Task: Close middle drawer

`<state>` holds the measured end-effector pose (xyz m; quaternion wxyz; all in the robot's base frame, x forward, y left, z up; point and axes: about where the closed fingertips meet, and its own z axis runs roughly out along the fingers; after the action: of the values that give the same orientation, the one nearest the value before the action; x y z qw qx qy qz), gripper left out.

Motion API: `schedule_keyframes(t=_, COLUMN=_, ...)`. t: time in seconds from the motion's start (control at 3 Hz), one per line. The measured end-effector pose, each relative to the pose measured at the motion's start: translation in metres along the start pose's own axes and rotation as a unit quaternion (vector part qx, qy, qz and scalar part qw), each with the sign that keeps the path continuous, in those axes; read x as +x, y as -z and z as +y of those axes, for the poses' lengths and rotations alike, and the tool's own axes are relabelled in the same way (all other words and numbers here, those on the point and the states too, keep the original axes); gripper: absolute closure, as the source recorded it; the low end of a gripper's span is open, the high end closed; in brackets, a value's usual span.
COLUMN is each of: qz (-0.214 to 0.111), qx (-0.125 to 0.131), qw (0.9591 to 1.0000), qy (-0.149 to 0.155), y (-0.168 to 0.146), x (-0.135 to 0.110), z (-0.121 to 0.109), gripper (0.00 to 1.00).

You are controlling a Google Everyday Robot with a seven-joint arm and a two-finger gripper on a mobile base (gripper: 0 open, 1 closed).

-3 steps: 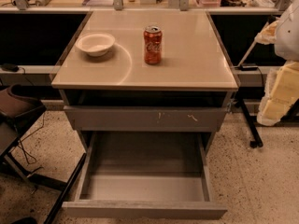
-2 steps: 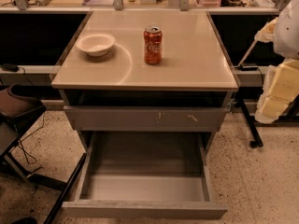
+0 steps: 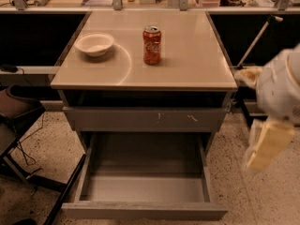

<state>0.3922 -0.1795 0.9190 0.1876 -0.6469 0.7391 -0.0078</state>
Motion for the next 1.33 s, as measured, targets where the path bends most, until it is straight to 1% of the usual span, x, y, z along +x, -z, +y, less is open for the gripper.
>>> schedule_keyframes(t=0.33, qz=-0.061, qx=0.006, qw=0.9980, qy=0.012, y=-0.035, x=-0.005, z=0.048, gripper=0.00)
schedule_keyframes(t=0.67, qz=-0.090, qx=0.002, qw=0.9959, qy=-0.010, y=-0.098, x=0.011, z=0.089, gripper=0.00)
schedule_keyframes(t=1.0, qz=-0.082, qx=-0.027, qw=0.9952, qy=-0.046, y=-0.183, x=0.046, z=0.136, gripper=0.00)
schedule_keyframes(t=1.33, qz=-0.060, qx=-0.080, qw=0.9913, qy=-0.085, y=-0.267, x=0.090, z=0.205, gripper=0.00)
